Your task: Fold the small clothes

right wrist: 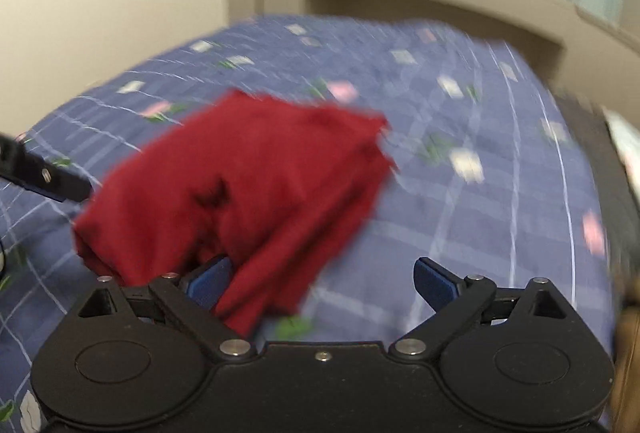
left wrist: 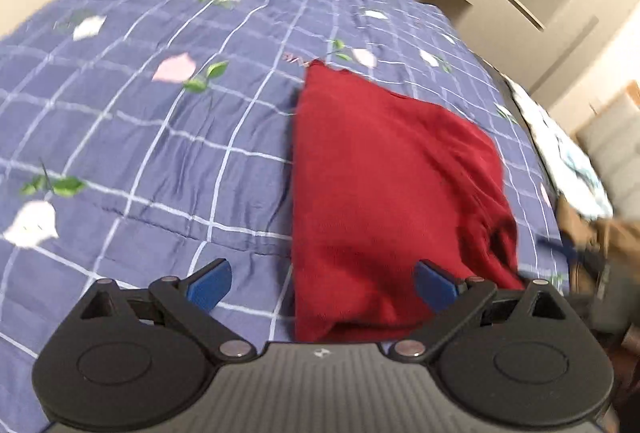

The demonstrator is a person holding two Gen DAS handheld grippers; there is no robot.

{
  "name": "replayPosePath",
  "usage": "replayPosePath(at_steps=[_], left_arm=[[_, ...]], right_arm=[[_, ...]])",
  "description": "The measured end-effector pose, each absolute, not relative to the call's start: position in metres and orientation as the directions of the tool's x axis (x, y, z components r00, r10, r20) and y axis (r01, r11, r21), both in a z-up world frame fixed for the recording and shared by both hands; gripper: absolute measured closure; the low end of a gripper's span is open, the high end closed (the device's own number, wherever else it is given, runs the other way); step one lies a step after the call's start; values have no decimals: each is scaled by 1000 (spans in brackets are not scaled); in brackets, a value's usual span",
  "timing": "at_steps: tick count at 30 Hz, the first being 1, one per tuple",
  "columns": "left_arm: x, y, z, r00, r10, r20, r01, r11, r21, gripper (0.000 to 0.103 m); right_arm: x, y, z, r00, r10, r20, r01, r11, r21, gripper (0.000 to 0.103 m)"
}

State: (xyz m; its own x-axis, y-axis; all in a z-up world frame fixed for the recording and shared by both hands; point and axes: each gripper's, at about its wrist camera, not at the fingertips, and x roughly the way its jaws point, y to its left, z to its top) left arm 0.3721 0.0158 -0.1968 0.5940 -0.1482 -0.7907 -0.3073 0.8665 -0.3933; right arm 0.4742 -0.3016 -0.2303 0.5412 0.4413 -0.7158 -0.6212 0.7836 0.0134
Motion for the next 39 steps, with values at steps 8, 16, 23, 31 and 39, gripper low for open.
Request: replayPosePath(at_steps=[8,16,23,31,39], left_arm=[[379,15,-212,508,-127,-852,-304,899,-315,5],[376,14,-222,479,-143,-866,-304,898,-317,19],[377,16,-220,469,-168,-867,-264,910,-319,15],[380,25,-191,550,-206,-810,-159,926,-343,2],[429,20,-197,551,-210,-807,-137,932,-336,1]], right_arm=[[477,-315,-206,577,512,-637,-539,824,175,7],[516,-256,-205,535,516,-669,-544,816,195,6],[529,-295,-246,516,457,-725,-396,877,272,2],[542,-312,-234,428,661,-616,-403,750,525,1],[566,-294,-253,305,732,-610,-331,682,653,1]])
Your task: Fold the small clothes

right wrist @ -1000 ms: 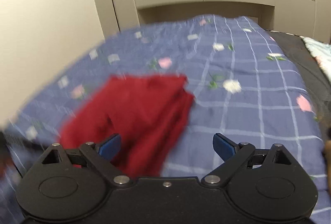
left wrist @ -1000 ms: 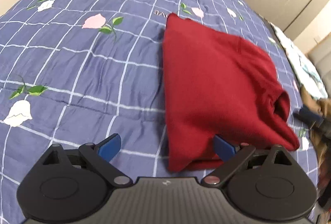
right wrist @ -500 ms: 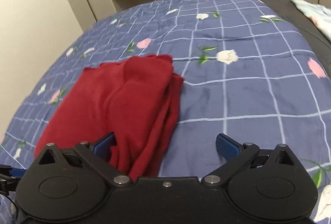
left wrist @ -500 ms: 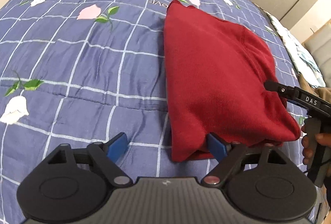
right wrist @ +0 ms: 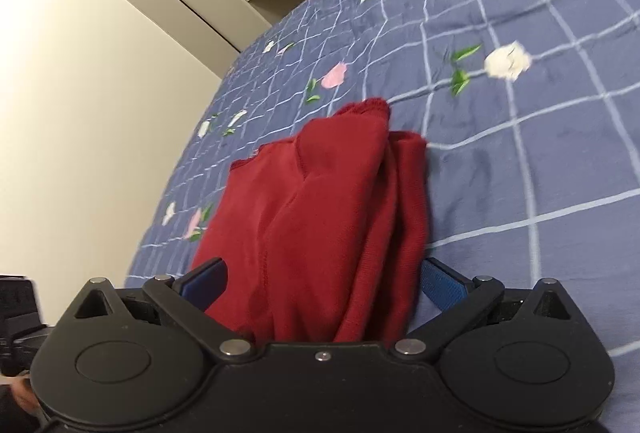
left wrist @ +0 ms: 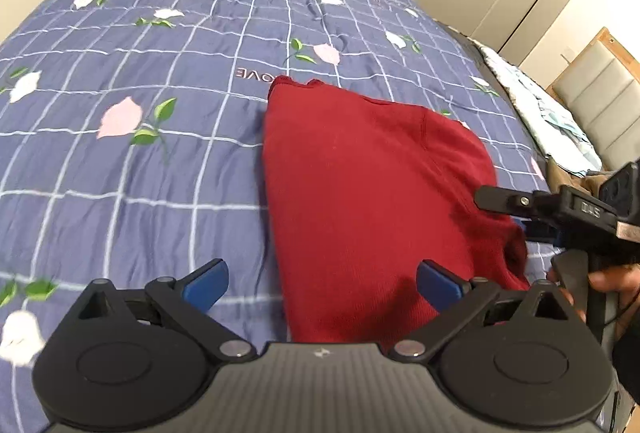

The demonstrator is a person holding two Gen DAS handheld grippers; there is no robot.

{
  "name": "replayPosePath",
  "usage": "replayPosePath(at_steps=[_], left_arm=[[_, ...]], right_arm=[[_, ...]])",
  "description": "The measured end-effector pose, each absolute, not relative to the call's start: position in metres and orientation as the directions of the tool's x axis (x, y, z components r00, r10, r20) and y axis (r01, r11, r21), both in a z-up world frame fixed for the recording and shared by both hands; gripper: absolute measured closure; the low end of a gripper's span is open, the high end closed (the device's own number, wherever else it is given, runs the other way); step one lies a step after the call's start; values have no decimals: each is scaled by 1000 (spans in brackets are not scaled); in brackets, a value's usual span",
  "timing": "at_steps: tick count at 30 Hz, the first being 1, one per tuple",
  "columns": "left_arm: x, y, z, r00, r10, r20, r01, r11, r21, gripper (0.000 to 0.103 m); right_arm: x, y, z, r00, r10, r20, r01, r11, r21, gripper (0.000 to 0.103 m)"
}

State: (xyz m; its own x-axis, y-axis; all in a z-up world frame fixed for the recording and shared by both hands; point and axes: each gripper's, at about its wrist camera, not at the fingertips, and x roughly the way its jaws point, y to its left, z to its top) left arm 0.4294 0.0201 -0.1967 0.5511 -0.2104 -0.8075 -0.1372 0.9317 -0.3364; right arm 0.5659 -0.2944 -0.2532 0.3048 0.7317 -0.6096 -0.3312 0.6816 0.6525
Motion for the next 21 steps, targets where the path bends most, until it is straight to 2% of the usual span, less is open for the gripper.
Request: replayPosePath(at_steps=[3,5,6,7,9,10,13,16,21], left_arm=[[446,19,-208,521,-237,-820,-145,922,-359,2],[451,20,-213,511,-254,-821,-154,913,-378,6],[453,20,-216,504,-262,-823,-158,909,-386,13],[454,21,-218,494,-272,-826,-163,904,-396,22],[457,22,-221,480,-297,-826,-176,890,-422,34],[457,22,-220,484,-292,-825,-180,889,-420,44],[458,20,-217,483,-282,-829,-171,898,-405,61],[457,19,-209,491,-277,-826,-160,903,-398,77],[452,23,-182,519,-259,-814,-135,916,-378,79]], right_arm=[[567,-288,-255,300,727,-618,-325,687,650,0],[565,-285,-256,311,715,-626,-331,699,634,4],[563,-285,-255,322,706,-631,-329,708,624,11],[561,-284,-255,333,696,-636,-327,718,614,24],[559,-285,-255,354,674,-649,-322,739,592,36],[558,-285,-255,359,674,-646,-320,739,593,43],[553,-280,-249,379,657,-652,-324,754,571,54],[547,-271,-238,401,641,-655,-341,768,543,62],[534,-258,-211,443,646,-622,-363,763,535,64]])
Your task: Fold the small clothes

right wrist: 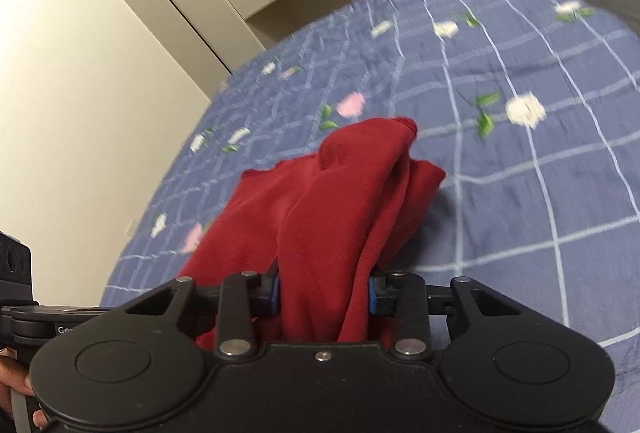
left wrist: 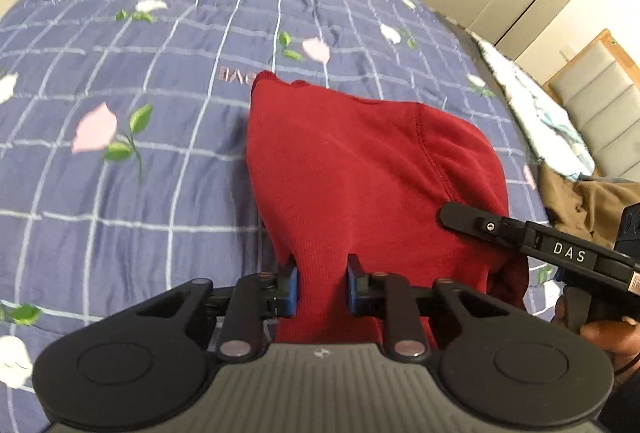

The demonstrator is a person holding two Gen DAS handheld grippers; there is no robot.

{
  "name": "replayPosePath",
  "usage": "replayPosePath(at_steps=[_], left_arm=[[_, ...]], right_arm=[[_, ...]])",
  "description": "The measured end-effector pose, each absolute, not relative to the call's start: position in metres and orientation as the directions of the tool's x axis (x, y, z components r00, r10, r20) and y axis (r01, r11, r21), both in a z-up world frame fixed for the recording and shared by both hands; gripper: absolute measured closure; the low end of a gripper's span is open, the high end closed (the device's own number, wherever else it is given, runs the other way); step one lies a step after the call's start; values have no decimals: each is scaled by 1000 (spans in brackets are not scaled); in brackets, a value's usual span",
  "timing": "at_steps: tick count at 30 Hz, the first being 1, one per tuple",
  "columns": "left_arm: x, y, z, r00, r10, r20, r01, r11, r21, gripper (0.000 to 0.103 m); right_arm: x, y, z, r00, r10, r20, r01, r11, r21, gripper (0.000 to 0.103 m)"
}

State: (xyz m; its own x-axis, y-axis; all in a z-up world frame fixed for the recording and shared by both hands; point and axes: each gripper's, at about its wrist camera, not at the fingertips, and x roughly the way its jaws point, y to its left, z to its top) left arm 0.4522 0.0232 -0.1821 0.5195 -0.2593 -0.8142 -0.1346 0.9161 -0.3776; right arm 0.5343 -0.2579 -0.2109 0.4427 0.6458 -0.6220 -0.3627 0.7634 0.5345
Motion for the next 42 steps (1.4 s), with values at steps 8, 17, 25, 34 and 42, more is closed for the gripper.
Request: replayPosePath(at_steps=[8,17,25,34,42], left_arm=[[418,70,-139,569,-209,-795,-117,936,-331,79],[365,145,-157,552,-179,-814,-210,915,-343,77],[327,178,-192,559,-171,-811,-273,886,-375,45],[295,164,-193,519,-175,-837,-267,897,-353,28],[279,175,-218,447,-196,-873,-321,876,-361,31]], right_arm=[[512,-214,-185,443,705,-554,-400,708,582,64],[487,-134,-213,333,736,-589,-403,676,617,63],[465,-121,-228,365,656,-660,-381,752,537,41],[414,-101,-190,473,580,-663,-494,798,345,11],[388,-140,-223,523,372,-767,-441,888,130,11]])
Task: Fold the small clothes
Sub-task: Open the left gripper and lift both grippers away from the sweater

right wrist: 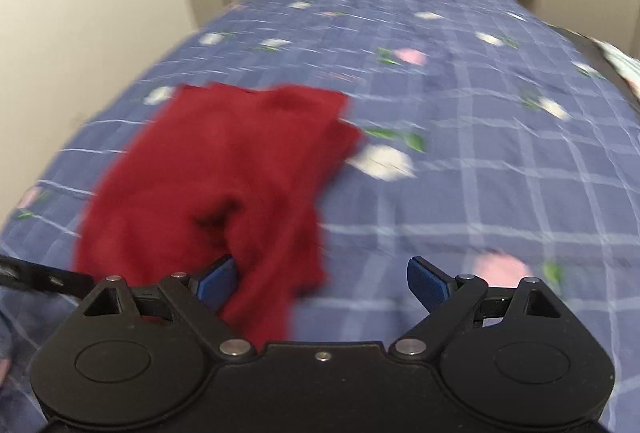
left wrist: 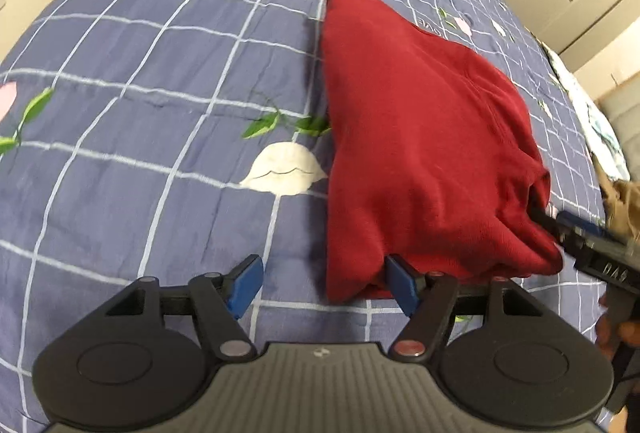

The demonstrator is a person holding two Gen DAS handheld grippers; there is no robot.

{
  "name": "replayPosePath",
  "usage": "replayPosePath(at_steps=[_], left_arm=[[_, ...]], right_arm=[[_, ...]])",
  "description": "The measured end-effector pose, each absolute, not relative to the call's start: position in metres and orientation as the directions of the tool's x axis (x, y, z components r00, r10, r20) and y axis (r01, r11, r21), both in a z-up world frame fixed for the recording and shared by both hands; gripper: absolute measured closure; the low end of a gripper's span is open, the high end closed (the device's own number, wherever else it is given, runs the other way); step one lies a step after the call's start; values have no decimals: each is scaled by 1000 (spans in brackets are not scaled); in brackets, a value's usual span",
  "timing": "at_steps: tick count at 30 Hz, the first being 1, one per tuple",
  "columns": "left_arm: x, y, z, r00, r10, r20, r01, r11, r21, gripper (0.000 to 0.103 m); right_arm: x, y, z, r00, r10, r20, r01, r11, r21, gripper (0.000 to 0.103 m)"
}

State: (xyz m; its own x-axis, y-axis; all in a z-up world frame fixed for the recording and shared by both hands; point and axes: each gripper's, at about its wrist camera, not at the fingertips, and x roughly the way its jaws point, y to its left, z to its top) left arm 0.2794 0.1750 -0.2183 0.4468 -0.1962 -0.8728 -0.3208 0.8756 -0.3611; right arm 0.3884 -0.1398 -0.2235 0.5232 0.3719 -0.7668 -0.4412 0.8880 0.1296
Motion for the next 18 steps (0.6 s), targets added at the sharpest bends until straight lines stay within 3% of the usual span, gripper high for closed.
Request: replayPosePath(at_steps=[8,12,18], left_arm=[[271,160,-195,445,-119,-887,-300,914,-273,22],[256,147,-163,487,-65,-871,-269,938,-220,12],[226,127,-102,559,-3,-829,-241,956,-166,2]], right_arm=[[362,-162,-208,571,417,-707,-391,895,212,10],[331,-162,-175,620,436,-652,-420,887,193,1],[281,-165,-117,667,423,-613,-404,897,181,1]])
